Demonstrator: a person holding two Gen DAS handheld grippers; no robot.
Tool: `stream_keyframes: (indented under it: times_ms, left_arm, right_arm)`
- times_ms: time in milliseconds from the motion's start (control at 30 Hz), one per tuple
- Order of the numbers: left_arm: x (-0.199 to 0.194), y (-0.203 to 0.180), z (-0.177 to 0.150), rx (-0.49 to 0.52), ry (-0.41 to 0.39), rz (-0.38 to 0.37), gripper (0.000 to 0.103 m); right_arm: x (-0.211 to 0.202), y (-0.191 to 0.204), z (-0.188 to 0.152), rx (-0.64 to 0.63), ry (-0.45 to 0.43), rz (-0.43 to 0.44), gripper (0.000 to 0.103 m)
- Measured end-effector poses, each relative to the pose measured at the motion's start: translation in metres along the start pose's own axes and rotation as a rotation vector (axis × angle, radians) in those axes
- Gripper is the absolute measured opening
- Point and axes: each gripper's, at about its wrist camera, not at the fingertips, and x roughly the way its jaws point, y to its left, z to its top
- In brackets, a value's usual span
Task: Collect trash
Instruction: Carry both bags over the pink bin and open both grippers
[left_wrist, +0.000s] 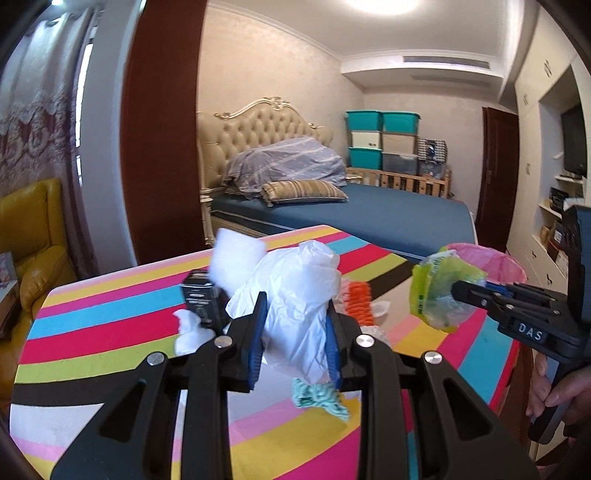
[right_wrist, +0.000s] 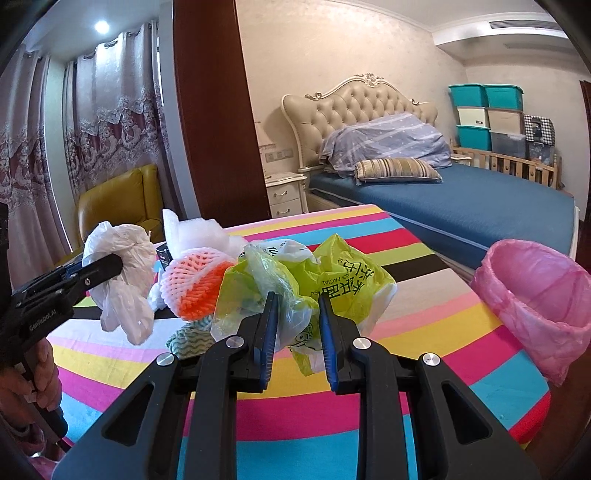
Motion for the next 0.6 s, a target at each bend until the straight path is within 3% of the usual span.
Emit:
stream_keyframes:
  times_ms: [300, 600]
  left_arm:
    - [0.019, -0.03, 0.002, 0.075, 0.013, -0.079, 0.027]
    - [0.051, -0.065, 0.006, 0.106, 0.052, -0.203, 0.027]
  right_arm:
    - [-0.002, -0.022, -0.001, 0.04, -0.009, -0.042, 0.023]
    - [-0.012, -0.071, 0.001, 0.106, -0.038, -0.138, 0.023]
